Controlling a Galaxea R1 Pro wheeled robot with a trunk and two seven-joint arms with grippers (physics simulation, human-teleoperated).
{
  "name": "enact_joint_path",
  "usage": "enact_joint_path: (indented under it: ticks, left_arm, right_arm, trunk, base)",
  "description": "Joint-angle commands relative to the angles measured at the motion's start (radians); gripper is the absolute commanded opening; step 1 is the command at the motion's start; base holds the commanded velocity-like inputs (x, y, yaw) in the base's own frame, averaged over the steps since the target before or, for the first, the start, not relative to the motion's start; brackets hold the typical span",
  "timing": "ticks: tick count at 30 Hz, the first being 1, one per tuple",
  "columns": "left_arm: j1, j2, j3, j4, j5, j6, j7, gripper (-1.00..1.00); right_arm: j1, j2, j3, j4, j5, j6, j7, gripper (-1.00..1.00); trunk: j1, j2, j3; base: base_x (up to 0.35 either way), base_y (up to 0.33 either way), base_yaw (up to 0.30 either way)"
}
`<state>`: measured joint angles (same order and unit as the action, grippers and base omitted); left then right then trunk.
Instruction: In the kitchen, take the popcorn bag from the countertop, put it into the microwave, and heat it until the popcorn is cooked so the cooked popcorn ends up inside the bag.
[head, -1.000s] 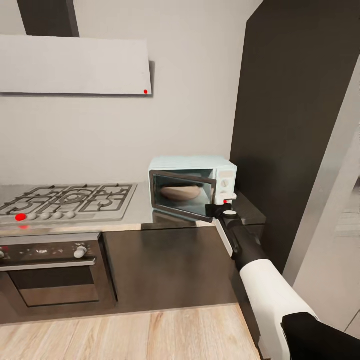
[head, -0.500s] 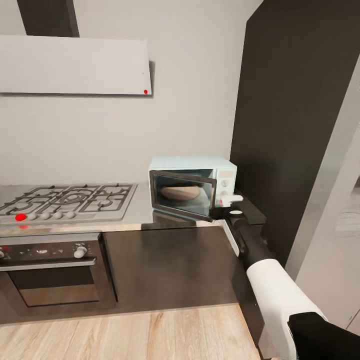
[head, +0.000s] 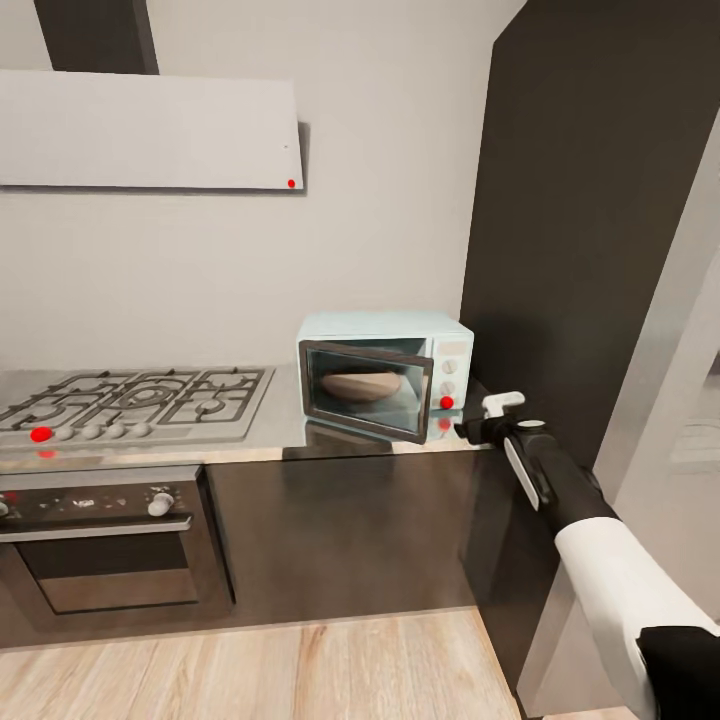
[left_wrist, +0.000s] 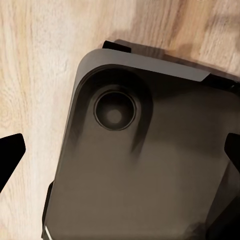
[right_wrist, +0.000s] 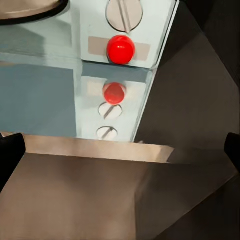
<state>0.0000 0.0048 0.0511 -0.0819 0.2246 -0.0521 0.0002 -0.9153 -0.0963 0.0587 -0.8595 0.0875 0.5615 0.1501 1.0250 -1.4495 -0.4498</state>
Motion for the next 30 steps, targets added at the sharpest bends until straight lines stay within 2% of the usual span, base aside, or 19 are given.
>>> enact_joint_path:
  ticks: [1, 6, 9, 13, 22, 30]
  left_arm:
    - [0.0, 0.0, 0.004, -0.001, 0.001, -0.002, 0.0, 1.0]
    - [0.0, 0.0, 0.005, -0.001, 0.002, -0.002, 0.0, 1.0]
    - [0.0, 0.0, 0.005, 0.0, 0.004, -0.002, 0.0, 1.0]
    - [0.0, 0.0, 0.006, 0.001, 0.004, -0.002, 0.0, 1.0]
    - [0.0, 0.0, 0.005, 0.0, 0.004, -0.002, 0.0, 1.0]
    - [0.0, 0.0, 0.005, 0.0, 0.004, -0.002, 0.0, 1.0]
  right_arm:
    - [-0.001, 0.0, 0.001, -0.002, 0.009, 0.004, 0.001, 1.0]
    - [-0.001, 0.003, 0.0, -0.004, 0.005, -0.001, -0.004, 1.0]
    - [-0.001, 0.008, 0.0, -0.004, -0.039, -0.031, -0.008, 1.0]
    - [-0.001, 0.009, 0.0, -0.004, -0.061, -0.045, -0.02, 1.0]
    - [-0.001, 0.009, 0.0, -0.003, -0.067, -0.046, -0.021, 1.0]
    - [-0.001, 0.01, 0.009, -0.002, -0.069, -0.034, 0.027, 1.0]
  trunk:
    - [0.0, -0.001, -0.001]
    - [0.0, -0.001, -0.001]
    - [0.0, -0.001, -0.001]
    - [0.0, -0.001, -0.001]
    - [0.0, -0.001, -0.001]
    - [0.0, -0.001, -0.001]
  base:
    - [0.0, 0.0, 0.0]
    - [0.006, 0.0, 0.0]
    - [0.208, 0.0, 0.0]
    - [0.302, 0.0, 0.0]
    - [0.287, 0.0, 0.0]
    - [0.034, 0.0, 0.0]
